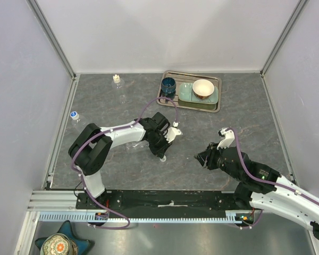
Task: Screw on the bottle caps
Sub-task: Pick up the bottle cap from the center of the board.
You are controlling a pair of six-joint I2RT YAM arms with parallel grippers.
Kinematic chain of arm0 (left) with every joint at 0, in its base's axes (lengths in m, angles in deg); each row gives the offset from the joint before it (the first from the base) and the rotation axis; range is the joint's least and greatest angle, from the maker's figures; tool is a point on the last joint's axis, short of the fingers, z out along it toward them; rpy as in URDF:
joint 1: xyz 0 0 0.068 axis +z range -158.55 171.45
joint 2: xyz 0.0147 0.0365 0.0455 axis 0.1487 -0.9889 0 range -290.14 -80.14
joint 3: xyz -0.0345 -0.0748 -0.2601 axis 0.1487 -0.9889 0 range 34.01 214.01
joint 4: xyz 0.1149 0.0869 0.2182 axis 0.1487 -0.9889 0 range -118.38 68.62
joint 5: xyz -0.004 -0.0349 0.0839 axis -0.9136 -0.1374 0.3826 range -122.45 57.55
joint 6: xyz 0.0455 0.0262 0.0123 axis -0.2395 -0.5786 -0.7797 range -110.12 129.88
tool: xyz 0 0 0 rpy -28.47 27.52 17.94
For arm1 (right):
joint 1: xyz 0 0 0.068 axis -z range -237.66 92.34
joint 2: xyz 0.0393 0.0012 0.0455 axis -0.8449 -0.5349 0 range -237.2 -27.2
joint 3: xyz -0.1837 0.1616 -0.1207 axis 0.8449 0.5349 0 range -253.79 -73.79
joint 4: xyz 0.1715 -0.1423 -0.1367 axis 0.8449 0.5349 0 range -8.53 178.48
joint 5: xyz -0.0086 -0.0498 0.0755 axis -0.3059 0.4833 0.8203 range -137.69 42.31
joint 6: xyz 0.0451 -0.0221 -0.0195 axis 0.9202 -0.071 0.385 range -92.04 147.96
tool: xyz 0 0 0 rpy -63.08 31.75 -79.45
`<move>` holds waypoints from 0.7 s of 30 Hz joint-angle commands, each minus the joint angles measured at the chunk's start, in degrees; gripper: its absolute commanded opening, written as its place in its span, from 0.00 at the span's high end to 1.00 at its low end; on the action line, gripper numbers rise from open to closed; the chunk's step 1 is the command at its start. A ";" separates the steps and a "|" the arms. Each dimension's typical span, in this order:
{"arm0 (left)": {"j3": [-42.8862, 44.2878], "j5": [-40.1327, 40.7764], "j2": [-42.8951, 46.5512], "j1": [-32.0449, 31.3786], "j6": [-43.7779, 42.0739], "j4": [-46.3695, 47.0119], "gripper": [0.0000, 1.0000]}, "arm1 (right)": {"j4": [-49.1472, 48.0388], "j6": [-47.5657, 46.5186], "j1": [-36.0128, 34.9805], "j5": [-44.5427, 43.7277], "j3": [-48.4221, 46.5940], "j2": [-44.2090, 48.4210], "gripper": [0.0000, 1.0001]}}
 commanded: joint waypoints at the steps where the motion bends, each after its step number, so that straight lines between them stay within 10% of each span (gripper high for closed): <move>1: -1.50 2.88 -0.71 -0.29 0.45 3.92 0.89 | -1.48 0.40 -0.14 -0.17 -0.57 0.49 0.61; 7: -1.41 1.57 0.17 -0.46 0.45 3.76 0.98 | -2.09 -1.53 -0.14 -0.26 -1.37 -0.03 0.59; 10: 0.68 -2.29 0.87 -0.46 1.15 2.53 0.98 | -4.90 -5.47 -0.05 0.88 -1.72 -0.56 0.32; 11: 1.74 -4.13 1.22 -0.29 1.33 0.70 0.98 | -7.78 -6.80 -0.14 1.32 -1.81 -0.04 0.02; 21: 29.42 -39.69 7.99 5.51 13.17 -6.72 0.98 | -36.63 -27.10 -0.14 2.91 -2.76 0.24 0.02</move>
